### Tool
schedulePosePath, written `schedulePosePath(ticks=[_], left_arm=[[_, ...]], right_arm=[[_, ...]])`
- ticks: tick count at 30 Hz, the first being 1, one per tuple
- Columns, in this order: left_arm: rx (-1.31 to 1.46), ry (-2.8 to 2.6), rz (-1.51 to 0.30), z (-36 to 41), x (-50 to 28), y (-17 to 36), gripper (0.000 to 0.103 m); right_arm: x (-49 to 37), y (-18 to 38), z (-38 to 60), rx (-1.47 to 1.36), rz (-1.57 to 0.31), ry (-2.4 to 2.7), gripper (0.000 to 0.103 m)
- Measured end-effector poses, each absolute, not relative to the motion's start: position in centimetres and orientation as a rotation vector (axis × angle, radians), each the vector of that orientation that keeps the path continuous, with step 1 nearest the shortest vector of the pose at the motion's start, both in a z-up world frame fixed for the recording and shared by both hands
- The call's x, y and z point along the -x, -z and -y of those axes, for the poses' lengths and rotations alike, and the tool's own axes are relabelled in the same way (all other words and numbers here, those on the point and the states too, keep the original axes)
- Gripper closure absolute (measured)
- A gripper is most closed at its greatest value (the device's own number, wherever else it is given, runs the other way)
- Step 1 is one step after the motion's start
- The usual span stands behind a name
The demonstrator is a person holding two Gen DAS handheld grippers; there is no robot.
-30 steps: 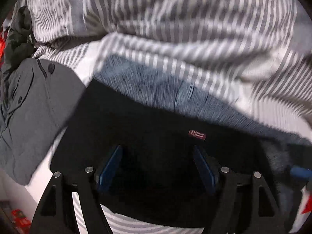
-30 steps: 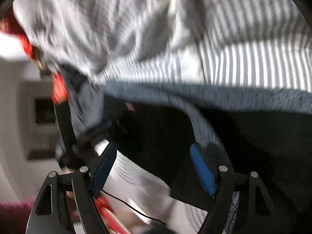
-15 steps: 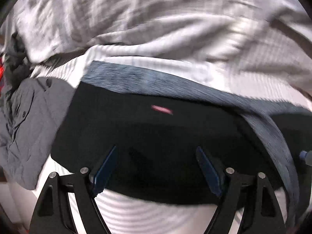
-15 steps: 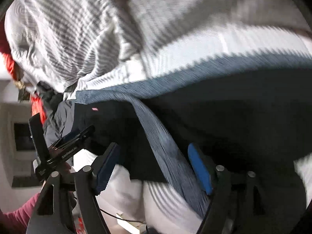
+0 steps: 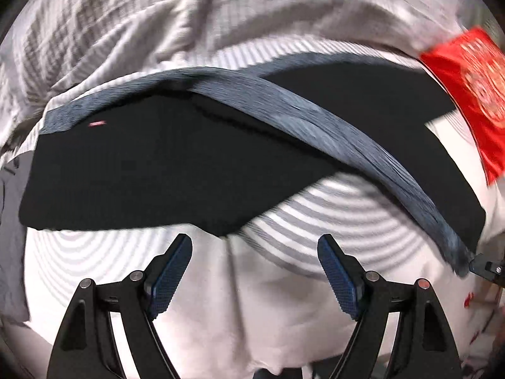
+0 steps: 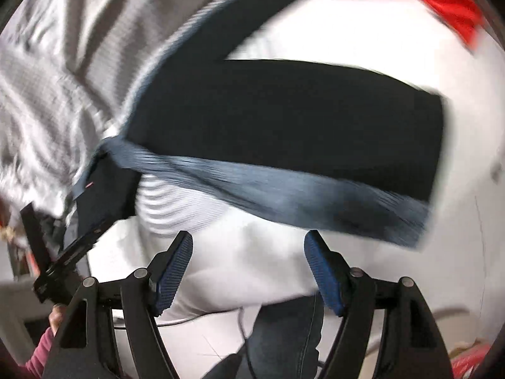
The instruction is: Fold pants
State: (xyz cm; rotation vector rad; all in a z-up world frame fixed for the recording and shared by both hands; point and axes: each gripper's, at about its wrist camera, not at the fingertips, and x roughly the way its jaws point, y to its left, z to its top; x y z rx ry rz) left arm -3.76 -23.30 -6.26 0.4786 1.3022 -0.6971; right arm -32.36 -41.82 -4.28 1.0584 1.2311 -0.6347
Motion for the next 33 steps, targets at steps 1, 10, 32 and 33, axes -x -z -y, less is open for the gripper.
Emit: schedulePosePath(ticks=[1, 10, 32, 33], left_arm=[[-0.491, 0.708, -1.299, 23.5, 4.4, 6.3, 0.02], [-0.534, 0.721, -1.335, 27.5, 8.6, 8.1, 0.02], [-0.566, 0.587, -1.431, 37.3, 11.5, 8.4, 0.02], [-0.556, 0.574, -1.429, 37.5, 11.4, 8.0, 0.02]], right_arm=[[34.0, 4.5, 42.2, -1.073, -1.236, 0.666, 0.026], [40.1, 7.0, 44.8, -1.116, -1.253, 0.739, 0.026], [32.7, 2.4, 57.8, -1.381, -0.995, 0.21, 0.099], [31.9, 1.9, 58.9, -1.379, -0.981, 0.195, 0.099]])
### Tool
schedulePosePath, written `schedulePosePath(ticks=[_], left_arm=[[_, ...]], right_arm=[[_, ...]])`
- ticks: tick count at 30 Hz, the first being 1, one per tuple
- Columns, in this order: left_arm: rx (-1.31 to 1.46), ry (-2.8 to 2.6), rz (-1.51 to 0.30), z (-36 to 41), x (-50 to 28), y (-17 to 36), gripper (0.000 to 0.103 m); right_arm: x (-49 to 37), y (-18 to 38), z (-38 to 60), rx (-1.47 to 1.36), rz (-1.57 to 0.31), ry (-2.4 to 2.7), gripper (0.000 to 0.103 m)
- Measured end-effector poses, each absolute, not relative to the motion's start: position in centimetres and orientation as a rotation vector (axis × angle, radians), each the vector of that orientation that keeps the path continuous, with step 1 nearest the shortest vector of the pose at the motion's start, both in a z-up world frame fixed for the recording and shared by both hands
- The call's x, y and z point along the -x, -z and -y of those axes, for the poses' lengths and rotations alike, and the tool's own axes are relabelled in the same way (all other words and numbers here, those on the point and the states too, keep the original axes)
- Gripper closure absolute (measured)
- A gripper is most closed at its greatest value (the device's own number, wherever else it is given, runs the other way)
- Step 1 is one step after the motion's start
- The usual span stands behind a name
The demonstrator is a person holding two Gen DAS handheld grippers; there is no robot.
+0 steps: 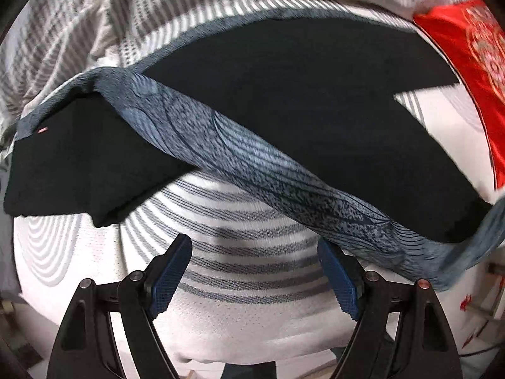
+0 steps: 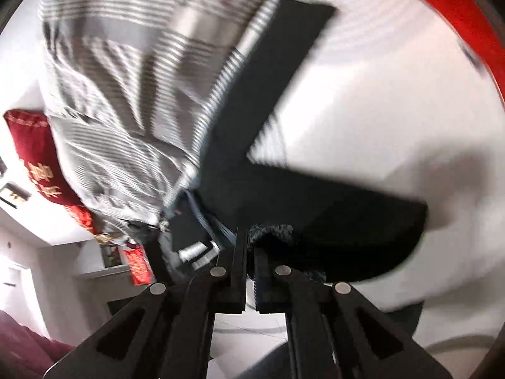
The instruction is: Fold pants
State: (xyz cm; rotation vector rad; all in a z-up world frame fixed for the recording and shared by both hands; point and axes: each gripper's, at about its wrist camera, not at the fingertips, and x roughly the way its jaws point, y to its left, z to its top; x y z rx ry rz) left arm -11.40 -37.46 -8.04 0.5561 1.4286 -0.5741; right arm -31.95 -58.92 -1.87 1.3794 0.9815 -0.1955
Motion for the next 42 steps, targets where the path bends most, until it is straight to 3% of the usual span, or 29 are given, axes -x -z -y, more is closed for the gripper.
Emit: schedulePosePath(ticks=[9, 17, 25, 29, 32, 33, 34, 36, 42], left_arm=[[-0.507, 0.465, -1.473, 39.6, 11.5, 8.3, 0.02], [-0.446, 0.477, -1.385, 46.5, 7.3, 7.0, 0.02], [-0.401, 0.466, -1.371, 53.3, 0.1, 9.3, 0.02], [-0.412, 0.443, -1.385, 54.2, 0.0, 10.0, 0.02], [-0.428, 0.43, -1.378, 53.3, 0.6, 9.3, 0.02], [-0.434, 0.423, -1.373, 52.9, 0.7, 8.9, 0.02], [-0.439, 0.412, -1.367, 52.3, 0.8, 8.6, 0.02], [-0.436, 0.379, -1.363, 50.9, 0.5, 8.1, 0.02], [-0.423, 0.275, -1.397, 47.7, 0.1, 9.0, 0.02]], right_arm=[[24.3, 0.0, 67.3, -1.316, -0.987, 0.096, 0.099], [17.0, 0.7, 74.1, -1.243, -1.001, 0.101, 0.1], [13.0, 6.6, 80.9, -1.218, -1.097, 0.285, 0.1], [13.5, 10.6, 82.0, -1.199, -1.215, 0.405, 0.099], [13.0, 10.7, 82.0, -1.137, -1.261, 0.416, 0.099], [12.8, 10.1, 81.8, -1.101, -1.271, 0.424, 0.093], [12.7, 9.4, 81.7, -1.058, -1.275, 0.442, 0.078], [12.9, 7.1, 81.2, -0.958, -1.247, 0.475, 0.061], [15.9, 3.9, 79.0, -0.873, -1.227, 0.499, 0.06]])
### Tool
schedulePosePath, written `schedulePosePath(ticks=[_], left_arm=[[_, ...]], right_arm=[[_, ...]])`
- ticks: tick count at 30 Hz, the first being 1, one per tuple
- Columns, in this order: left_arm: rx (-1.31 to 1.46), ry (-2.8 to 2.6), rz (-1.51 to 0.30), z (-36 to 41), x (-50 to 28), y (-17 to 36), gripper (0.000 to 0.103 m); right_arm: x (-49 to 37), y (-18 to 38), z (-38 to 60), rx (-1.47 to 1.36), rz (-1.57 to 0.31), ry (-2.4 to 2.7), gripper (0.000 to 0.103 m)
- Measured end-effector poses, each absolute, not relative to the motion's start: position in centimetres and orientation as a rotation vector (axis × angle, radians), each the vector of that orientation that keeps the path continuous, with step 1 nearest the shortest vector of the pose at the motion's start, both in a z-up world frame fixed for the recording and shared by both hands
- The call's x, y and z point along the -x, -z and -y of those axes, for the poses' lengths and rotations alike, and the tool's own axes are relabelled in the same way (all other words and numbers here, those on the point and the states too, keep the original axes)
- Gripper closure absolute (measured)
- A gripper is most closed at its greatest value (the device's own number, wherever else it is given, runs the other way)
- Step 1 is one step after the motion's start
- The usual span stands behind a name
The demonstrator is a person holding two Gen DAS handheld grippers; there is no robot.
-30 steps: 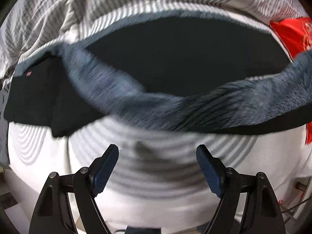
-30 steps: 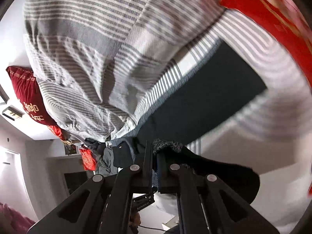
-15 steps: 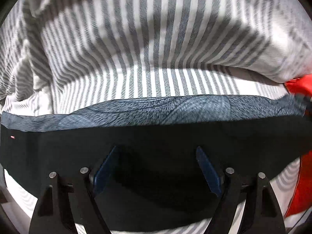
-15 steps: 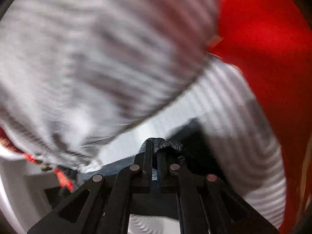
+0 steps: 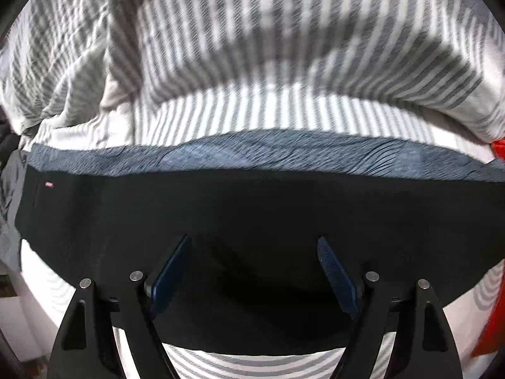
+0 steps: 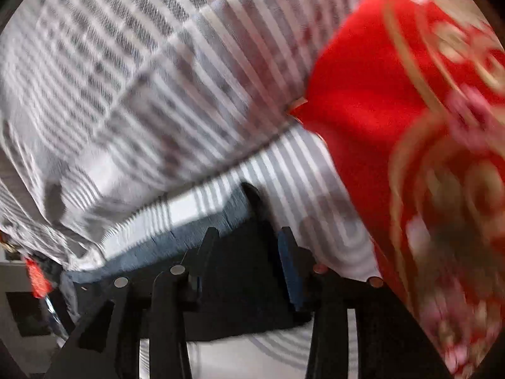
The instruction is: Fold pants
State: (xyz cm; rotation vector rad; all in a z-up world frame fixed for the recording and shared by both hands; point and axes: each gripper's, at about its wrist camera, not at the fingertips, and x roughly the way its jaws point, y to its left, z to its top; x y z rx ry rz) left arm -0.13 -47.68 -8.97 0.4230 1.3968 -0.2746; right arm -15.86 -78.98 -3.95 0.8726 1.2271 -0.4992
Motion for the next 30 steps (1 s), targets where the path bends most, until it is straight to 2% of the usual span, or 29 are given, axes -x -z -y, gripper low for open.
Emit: schedulePosePath(ticks=[2, 3, 4, 5, 8, 10, 13, 17, 24, 30], left_arm=[[-0.452, 0.284, -1.386, 47.8, 0.7, 9.2, 0.02], [-0.475, 0.294, -1.381, 47.9, 1.2, 9.4, 0.02], [-0.501, 0.305, -1.38, 48.2, 1.6, 9.6, 0.02], [-0.527, 0.318, -1.38, 48.6, 1.9, 9.7, 0.02], [-0.554, 0.345, -1.338, 48.9, 2.4, 8.3, 0.02], [-0.51, 0.339, -1.319, 47.9, 1.9, 7.0, 0.02], [-0.353, 0.277, -1.354, 44.8, 0.2, 6.0, 0.02], [-0.344, 0.16, -1.381, 41.7, -1.3, 6.5, 0.02], [-0.461, 0.186, -1.27, 37.1, -4.8, 4.3, 0.02], [-0.468, 0.102, -1.235, 30.4, -13.0, 4.9, 0.02]], right_arm=[[16.9, 5.3, 78.2, -0.881, -1.271, 0.489, 0.06], [17.3, 6.6, 77.7, -0.883, -1.329, 0.49, 0.064], [17.6, 7.5, 77.4, -0.882, -1.376, 0.495, 0.083], [18.4, 8.5, 76.8, -0.865, -1.419, 0.523, 0.084], [19.9, 8.0, 76.7, -0.884, -1.385, 0.57, 0.084], [20.0, 6.5, 76.0, -0.83, -1.365, 0.611, 0.076], [19.4, 3.9, 74.1, -0.75, -1.305, 0.567, 0.071], [16.6, 3.0, 70.3, -0.69, -1.267, 0.456, 0.061], [12.8, 5.1, 62.6, -0.766, -1.298, 0.35, 0.06], [12.1, 6.4, 54.9, -0.778, -1.363, 0.332, 0.059]])
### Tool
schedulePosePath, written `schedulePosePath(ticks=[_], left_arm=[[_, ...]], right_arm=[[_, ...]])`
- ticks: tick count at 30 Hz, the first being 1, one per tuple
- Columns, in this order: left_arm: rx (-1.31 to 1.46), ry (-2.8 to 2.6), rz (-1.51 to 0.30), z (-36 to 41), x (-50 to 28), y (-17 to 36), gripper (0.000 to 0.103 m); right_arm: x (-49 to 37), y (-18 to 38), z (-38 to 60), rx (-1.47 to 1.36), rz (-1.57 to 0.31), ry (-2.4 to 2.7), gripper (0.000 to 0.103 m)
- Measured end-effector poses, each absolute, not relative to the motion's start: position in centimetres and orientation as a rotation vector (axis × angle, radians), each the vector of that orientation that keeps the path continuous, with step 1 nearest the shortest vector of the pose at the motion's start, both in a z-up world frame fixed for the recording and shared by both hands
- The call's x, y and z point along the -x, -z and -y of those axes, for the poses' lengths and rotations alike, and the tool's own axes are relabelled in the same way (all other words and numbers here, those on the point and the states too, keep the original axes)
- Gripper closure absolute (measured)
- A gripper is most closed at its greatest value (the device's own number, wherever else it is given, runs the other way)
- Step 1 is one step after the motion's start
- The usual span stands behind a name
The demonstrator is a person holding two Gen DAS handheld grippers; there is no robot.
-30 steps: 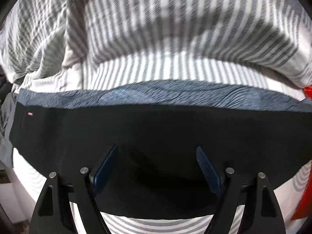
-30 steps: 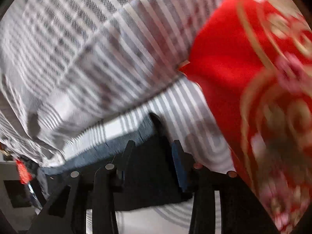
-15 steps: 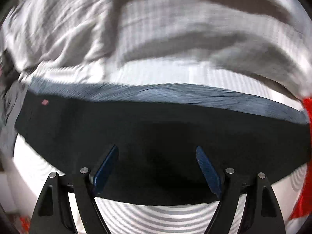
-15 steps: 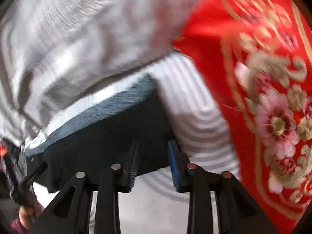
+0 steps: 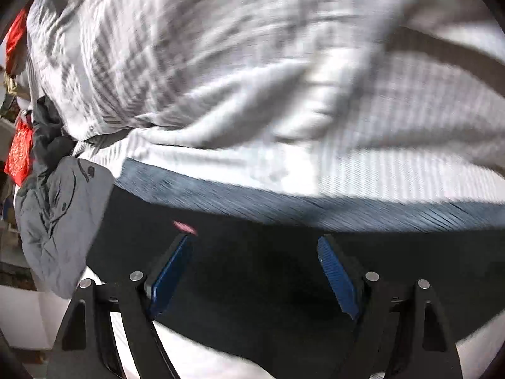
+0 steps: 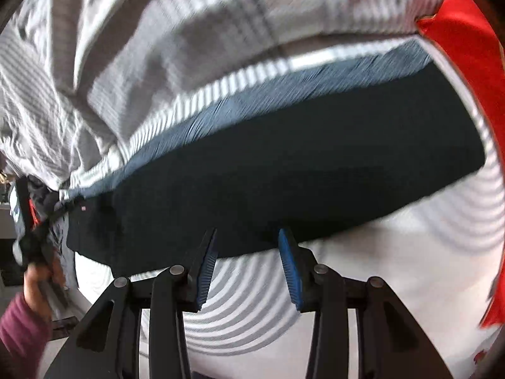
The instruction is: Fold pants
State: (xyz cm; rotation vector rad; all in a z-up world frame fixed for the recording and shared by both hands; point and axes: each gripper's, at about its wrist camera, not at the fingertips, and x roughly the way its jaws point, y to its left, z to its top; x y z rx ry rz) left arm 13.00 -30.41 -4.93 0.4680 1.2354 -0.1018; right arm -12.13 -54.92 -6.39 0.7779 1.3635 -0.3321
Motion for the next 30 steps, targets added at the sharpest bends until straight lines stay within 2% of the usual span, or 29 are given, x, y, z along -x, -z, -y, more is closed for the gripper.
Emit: schedulePosePath(ticks=[4, 7, 10, 17, 24, 27, 29, 30], left_arm=[[-0.558, 0.025, -1.252, 26.9, -17.1, 9.4, 0.02], [-0.531, 0.073, -1.228, 24.5, -19.3, 11.1, 0.006], [-0.549, 0.131, -1.234, 24.1, -20.1, 11.6, 0.006], [-0.563, 0.252, -1.184, 23.2, -20.1, 11.7, 0.006], [-0.542, 0.31, -1.124, 19.8, -19.9, 9.0, 0.006], [-0.591, 0.276, -1.149, 17.5, -19.6, 10.1, 0.006], [-0.522, 0.277, -1.179, 15.6, -19.9, 10.8, 0.006], [-0.481, 0.272, -1.195, 15.0, -20.3, 10.9, 0.006]], right_arm=[[12.2, 6.8, 51.4, -0.817, -1.361, 0.327, 0.058], [11.4, 6.9, 48.0, -0.913, -1.313, 0.224, 0.056], [9.7, 7.7, 42.8, -0.962, -1.284, 0.075, 0.051], [6.5, 13.2, 32.6, -1.049, -1.357, -0.06, 0.051], [5.5, 14.7, 30.2, -1.052, -1.332, -0.027, 0.051], [4.8, 15.1, 30.8, -1.075, -1.308, -0.003, 0.051], [4.0, 15.7, 31.1, -1.093, -1.318, 0.011, 0.066], [3.5, 15.9, 31.1, -1.084, -1.344, 0.019, 0.093]])
